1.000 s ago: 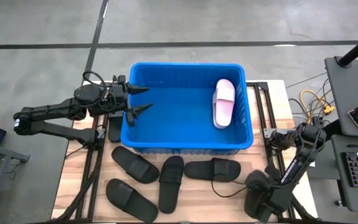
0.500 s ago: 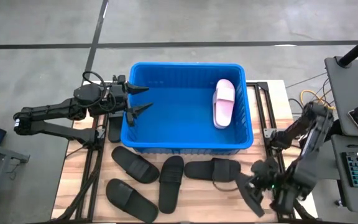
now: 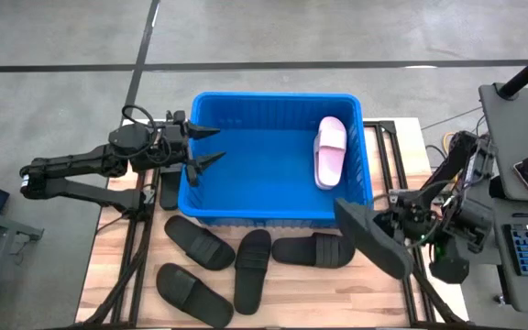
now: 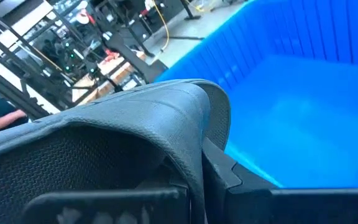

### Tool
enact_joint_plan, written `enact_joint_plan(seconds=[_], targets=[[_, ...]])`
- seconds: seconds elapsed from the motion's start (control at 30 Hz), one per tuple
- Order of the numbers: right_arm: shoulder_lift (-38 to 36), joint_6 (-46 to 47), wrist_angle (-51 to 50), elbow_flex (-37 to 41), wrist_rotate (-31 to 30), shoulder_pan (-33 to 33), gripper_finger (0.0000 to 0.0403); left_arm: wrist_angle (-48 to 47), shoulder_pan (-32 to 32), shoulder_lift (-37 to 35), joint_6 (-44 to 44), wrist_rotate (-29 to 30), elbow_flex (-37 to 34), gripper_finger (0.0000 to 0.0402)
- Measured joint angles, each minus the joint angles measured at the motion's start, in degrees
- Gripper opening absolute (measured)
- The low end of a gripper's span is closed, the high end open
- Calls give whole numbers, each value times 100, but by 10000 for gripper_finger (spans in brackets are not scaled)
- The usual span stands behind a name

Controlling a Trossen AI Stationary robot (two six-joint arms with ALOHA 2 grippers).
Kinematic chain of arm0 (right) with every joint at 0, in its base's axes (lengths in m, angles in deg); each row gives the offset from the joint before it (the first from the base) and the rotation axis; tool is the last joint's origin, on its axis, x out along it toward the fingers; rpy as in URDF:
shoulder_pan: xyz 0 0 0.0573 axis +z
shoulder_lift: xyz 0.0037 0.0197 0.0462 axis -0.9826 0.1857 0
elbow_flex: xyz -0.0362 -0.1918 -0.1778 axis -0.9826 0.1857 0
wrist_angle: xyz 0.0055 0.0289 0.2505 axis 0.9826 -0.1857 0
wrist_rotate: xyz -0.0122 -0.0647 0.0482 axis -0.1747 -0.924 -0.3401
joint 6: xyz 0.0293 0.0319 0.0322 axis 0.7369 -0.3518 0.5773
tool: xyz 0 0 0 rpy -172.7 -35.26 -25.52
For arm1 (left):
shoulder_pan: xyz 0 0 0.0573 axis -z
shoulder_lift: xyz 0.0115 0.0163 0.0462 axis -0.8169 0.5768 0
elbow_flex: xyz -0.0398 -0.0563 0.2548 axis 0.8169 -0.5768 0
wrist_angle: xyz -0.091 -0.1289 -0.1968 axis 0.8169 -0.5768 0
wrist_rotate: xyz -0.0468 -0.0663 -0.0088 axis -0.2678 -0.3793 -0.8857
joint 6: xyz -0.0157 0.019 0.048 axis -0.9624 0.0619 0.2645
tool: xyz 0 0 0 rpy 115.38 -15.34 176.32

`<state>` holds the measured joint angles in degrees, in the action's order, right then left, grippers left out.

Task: Pick and place slides into bin
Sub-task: Put the black slide into the blue bin

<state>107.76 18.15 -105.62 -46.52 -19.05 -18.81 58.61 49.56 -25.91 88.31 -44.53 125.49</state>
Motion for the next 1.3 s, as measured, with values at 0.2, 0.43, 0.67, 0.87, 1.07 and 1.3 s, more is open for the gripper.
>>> enact_joint_plan(seconds=[0.2,0.43,0.67,0.87,1.07,1.3], targets=[[-251,-2331,1697,0,225,-656,9,4,-2,-2,1,0,5,283],[-312,-4946,3351,-2,1912,-1804,9,6,-2,0,3,0,18,283],[-170,-5753,3285,-2,3389,-3191,9,4,-2,-11,-2,0,18,283],[66,-6477,3260,-2,3676,-4337,9,13,-2,-13,-6,0,136,283],[316,-7495,3358,-2,3705,-5227,9,8,-1,-59,-6,0,169,283],[733,-8429,3431,-93,3685,-6168,9,9,-2,-66,-8,107,169,283]])
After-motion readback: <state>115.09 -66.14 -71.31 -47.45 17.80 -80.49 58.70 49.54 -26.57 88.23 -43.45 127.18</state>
